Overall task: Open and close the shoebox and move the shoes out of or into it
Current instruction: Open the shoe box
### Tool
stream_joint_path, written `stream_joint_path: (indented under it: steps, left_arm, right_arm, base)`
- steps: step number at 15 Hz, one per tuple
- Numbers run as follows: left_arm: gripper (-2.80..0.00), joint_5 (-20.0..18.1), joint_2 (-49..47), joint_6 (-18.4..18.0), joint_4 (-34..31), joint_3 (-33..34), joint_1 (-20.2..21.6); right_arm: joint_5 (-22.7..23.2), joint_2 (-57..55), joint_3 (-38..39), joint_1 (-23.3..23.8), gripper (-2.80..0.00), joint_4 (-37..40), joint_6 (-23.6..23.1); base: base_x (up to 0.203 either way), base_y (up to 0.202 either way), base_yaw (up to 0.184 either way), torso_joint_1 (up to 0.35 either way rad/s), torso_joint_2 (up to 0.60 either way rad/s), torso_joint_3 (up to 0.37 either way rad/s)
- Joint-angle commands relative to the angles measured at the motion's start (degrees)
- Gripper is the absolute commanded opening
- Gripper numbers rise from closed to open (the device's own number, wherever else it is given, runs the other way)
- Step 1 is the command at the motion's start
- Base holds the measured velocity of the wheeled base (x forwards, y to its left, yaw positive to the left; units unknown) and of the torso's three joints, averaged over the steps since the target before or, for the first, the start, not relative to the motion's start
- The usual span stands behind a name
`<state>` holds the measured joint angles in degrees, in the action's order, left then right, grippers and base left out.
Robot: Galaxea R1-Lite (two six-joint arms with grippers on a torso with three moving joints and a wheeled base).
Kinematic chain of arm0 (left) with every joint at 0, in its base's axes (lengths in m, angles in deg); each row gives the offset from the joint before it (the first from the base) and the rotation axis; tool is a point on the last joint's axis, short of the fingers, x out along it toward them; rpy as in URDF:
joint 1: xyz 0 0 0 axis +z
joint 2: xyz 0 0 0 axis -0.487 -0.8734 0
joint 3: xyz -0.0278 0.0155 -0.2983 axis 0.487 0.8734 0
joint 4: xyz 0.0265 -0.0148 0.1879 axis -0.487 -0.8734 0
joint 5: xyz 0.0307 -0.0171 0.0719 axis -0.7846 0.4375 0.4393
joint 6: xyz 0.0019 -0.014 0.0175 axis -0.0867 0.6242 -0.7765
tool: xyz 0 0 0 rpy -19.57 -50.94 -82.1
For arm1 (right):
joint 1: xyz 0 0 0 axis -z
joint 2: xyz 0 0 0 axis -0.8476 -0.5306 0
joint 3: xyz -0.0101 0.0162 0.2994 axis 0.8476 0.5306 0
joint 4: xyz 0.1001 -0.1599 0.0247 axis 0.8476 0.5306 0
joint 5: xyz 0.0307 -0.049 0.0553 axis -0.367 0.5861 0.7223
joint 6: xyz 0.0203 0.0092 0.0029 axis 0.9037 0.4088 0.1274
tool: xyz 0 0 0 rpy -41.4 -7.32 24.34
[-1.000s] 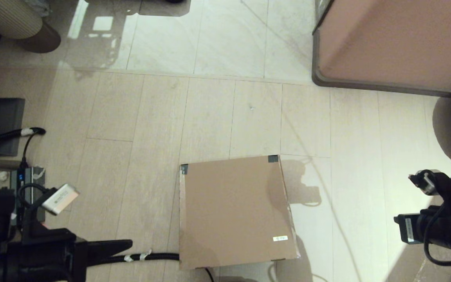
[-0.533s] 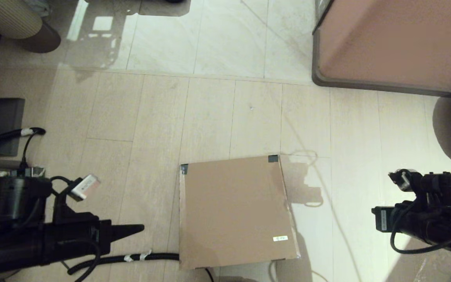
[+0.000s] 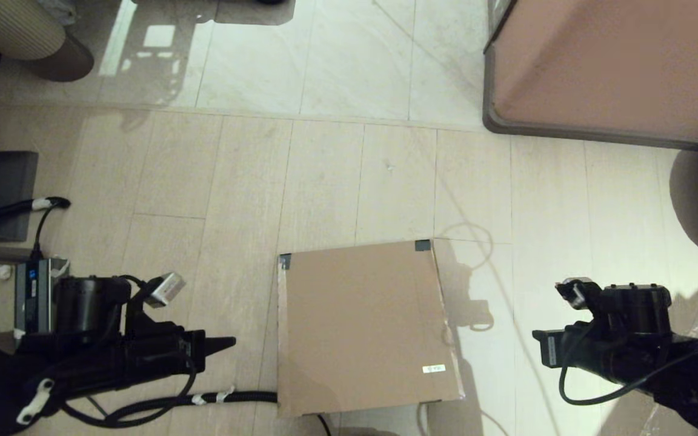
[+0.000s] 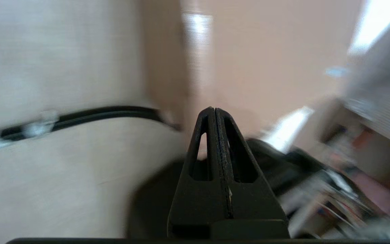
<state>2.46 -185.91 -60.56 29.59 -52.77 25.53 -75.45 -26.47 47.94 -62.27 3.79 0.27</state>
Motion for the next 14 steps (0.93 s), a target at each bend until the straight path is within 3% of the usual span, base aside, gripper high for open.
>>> stream_joint_path:
  steps: [1, 3, 5, 8, 11, 14]
  left_arm:
    - [-2.8, 4.41, -3.85, 0.17, 0.9, -0.57, -1.1]
    - [-2.8, 10.3, -6.15, 0.42, 1.34, -1.75, -3.05]
    - [-2.8, 14.37, -8.51, 0.43, 1.37, -2.85, -5.22]
    - [-2.8, 15.58, -11.25, 0.38, 1.38, -3.52, -7.92]
    - [-2.8, 15.47, -14.37, 0.57, 1.56, -4.23, -8.0]
    - [-2.8, 15.74, -17.83, 0.48, 4.24, -5.49, -8.26]
  right_arm:
    - [0.13, -10.22, -0.19, -1.62, -2.8, -13.03, 0.15]
    - [0.37, -14.83, -0.48, -5.71, -2.8, -19.42, 0.18]
    - [0.39, -16.9, -1.54, -10.35, -2.8, -20.86, 0.43]
    - [-0.07, -19.07, -4.33, -12.38, -2.8, -20.34, 1.09]
    - [-0.07, -20.07, -5.39, -12.67, -2.8, -19.62, 1.31]
    - [-0.19, -20.05, -8.95, -12.94, -2.8, -14.23, 2.29]
  base:
    - [0.0, 0.0, 0.0, 0.0, 0.0, 0.0]
    - [0.0, 0.0, 0.0, 0.0, 0.0, 0.0]
    - [0.0, 0.0, 0.0, 0.0, 0.0, 0.0]
    - [0.0, 0.0, 0.0, 0.0, 0.0, 0.0]
    - [0.0, 0.0, 0.0, 0.0, 0.0, 0.0]
    - [0.0, 0.0, 0.0, 0.0, 0.0, 0.0]
